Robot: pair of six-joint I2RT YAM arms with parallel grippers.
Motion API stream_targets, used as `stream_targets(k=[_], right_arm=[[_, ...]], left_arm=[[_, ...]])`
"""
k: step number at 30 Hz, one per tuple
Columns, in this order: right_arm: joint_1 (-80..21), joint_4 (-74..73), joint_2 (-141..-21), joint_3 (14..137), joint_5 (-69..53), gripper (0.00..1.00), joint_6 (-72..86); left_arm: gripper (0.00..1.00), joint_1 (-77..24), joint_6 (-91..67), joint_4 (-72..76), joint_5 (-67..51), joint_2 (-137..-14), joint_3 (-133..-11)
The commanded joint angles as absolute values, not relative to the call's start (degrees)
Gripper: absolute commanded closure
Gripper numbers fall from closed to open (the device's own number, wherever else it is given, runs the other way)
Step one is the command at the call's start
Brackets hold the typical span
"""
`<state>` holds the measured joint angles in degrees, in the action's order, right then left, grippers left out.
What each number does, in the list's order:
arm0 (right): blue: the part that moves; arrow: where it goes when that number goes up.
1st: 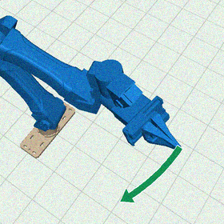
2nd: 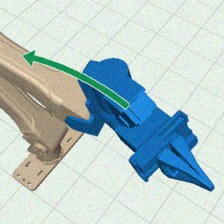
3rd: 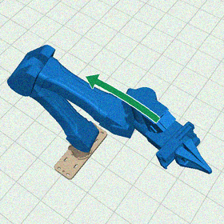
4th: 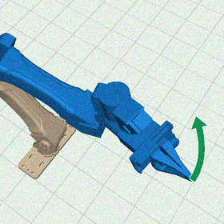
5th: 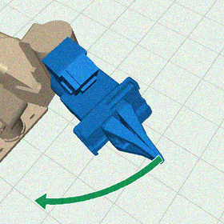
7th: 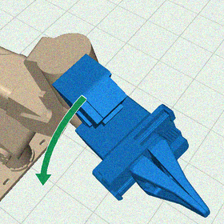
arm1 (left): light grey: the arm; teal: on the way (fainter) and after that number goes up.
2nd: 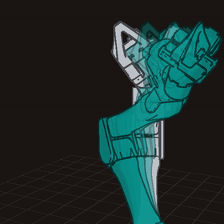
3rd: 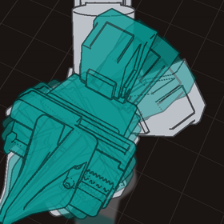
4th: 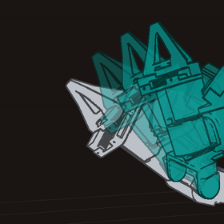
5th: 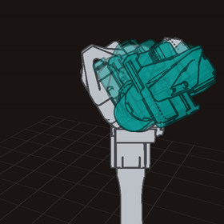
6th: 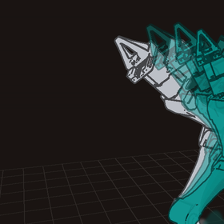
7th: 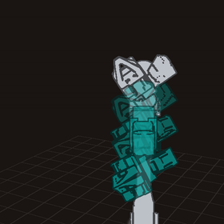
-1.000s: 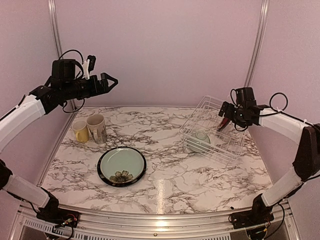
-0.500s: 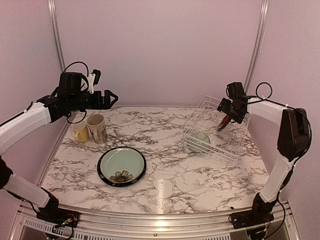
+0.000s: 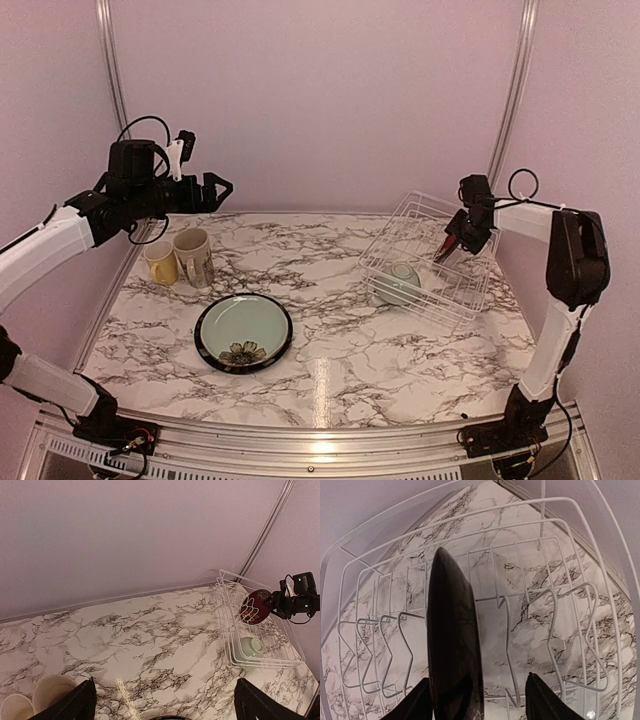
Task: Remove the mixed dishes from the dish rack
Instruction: Grab the plate from the dish rack.
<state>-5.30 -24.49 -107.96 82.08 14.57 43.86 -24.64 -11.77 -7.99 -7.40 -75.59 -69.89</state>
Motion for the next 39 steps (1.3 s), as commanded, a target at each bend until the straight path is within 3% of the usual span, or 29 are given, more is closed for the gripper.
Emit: stream_targets(k=[1,4,6,15,33,39], right_arm=[[-5.5,-25.0,-109.7,84.4,14.1,0.41,44.7],[-5.5,-25.9,-110.0,84.9,15.0,0.49,45.7],[-5.5,-25.9,-109.7,85.1,15.1,0.62,46.1],[-5.6,-28.8,-109.6,88.3,14.1,0.99,45.4],[-7.8,-36.1,-97.0,89.7,26.5,1.00,37.6],[-7.6,-26.2,-88.8,81.7,11.9,1.00,28.1]], left_arm=[[0.01,-24.7,-12.3,-7.4,-7.4,-74.3,-69.1],[0.01,-24.8,-12.5,-7.3,-7.5,-74.6,-68.9],[0.01,-24.7,-13.0,-8.1,-7.2,-75.0,-69.1],[0.01,-24.5,-13.3,-9.9,-6.5,-75.2,-70.3],[0.01,-24.5,-13.3,-10.0,-6.5,-74.0,-70.2],[0.01,-24.5,-13.3,-10.0,-6.6,-74.1,-70.2]])
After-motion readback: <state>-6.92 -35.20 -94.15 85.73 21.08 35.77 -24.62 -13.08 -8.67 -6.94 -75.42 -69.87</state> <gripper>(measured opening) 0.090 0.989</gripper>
